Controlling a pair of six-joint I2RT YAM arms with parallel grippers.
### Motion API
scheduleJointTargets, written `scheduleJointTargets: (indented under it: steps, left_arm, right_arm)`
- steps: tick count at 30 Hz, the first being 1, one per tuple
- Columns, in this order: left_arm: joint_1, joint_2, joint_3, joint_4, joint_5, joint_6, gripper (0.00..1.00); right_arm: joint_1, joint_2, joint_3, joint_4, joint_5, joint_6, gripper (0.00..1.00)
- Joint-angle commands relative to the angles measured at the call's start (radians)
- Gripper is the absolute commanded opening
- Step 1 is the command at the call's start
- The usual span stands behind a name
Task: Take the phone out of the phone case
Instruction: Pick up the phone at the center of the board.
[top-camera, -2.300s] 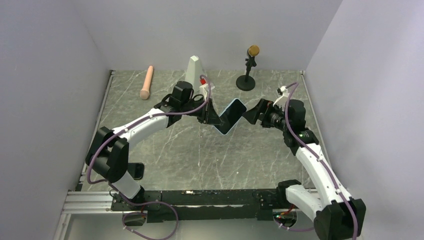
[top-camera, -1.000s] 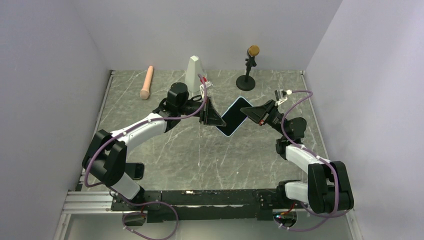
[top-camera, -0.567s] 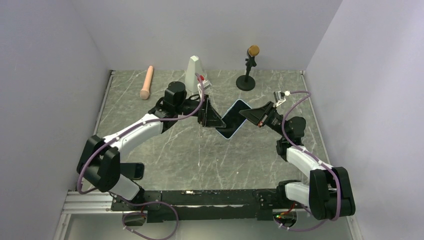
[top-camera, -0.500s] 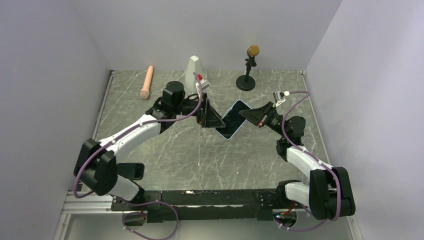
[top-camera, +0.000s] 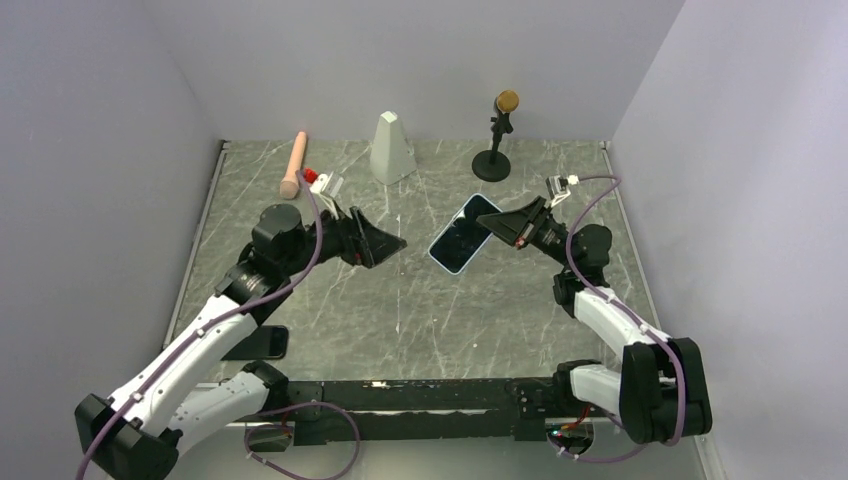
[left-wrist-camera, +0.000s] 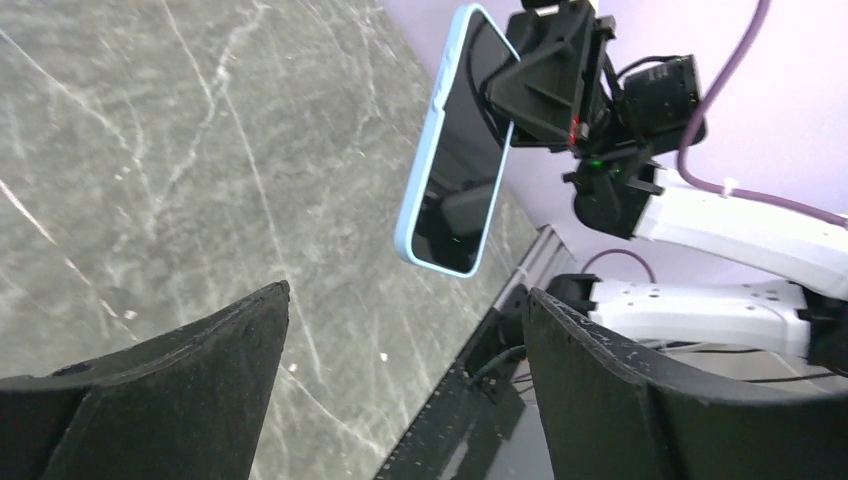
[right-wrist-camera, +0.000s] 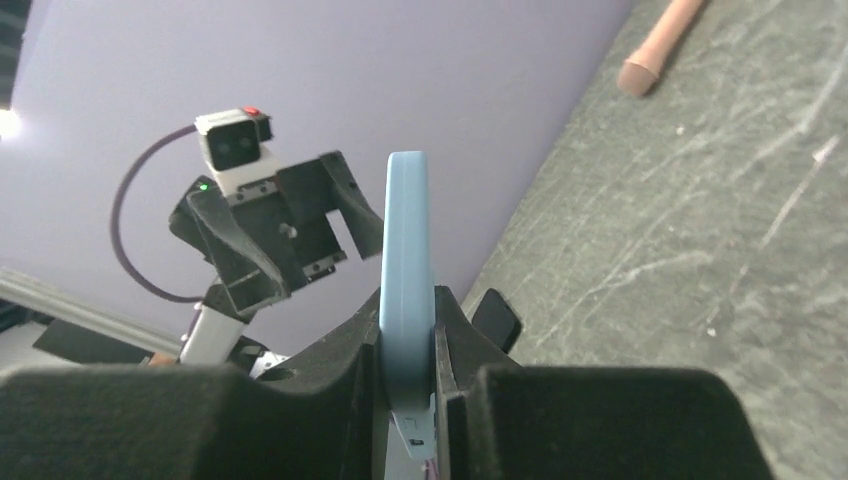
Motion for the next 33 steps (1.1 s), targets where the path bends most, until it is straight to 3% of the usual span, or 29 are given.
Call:
scheduleJointTargets:
  steps: [1, 5, 11, 14, 16, 24, 33]
  left_arm:
    - [-0.012, -0.03, -0.043, 0.026, 0.04, -0.104, 0.88]
    - [-0.033, -0.04, -0.127, 0.184, 0.132, -0.174, 0.73]
    - [-0.083, -0.038, -0.164, 0.294, 0.142, -0.213, 0.76]
    - [-0.087, -0.035, -0.165, 0.286, 0.119, -0.211, 0.57]
    - [-0.086, -0.04, -0.173, 0.294, 0.115, -0.221, 0.52]
    - [-0.087, -0.093, -0.208, 0.26, 0.144, -0.214, 0.55]
    - [-0.087, -0.169, -0.249, 0.283, 0.142, -0.221, 0.4]
  right_arm:
    - [0.039, 0.067, 0.071, 0.302, 0.0, 0.112, 0.0]
    - [0.102, 0.152, 0.089, 0.472, 0.01, 0.212, 0.0]
    - [0.209, 0.212, 0.113, 0.503, 0.05, 0.241, 0.0]
    - [0.231, 0.208, 0.115, 0.475, 0.063, 0.221, 0.0]
    - [0.233, 0.205, 0.113, 0.454, 0.062, 0.209, 0.0]
    - [0.232, 0.218, 0.095, 0.45, 0.071, 0.208, 0.0]
    - [0.23, 0.287, 0.09, 0.611, 0.046, 0.335, 0.0]
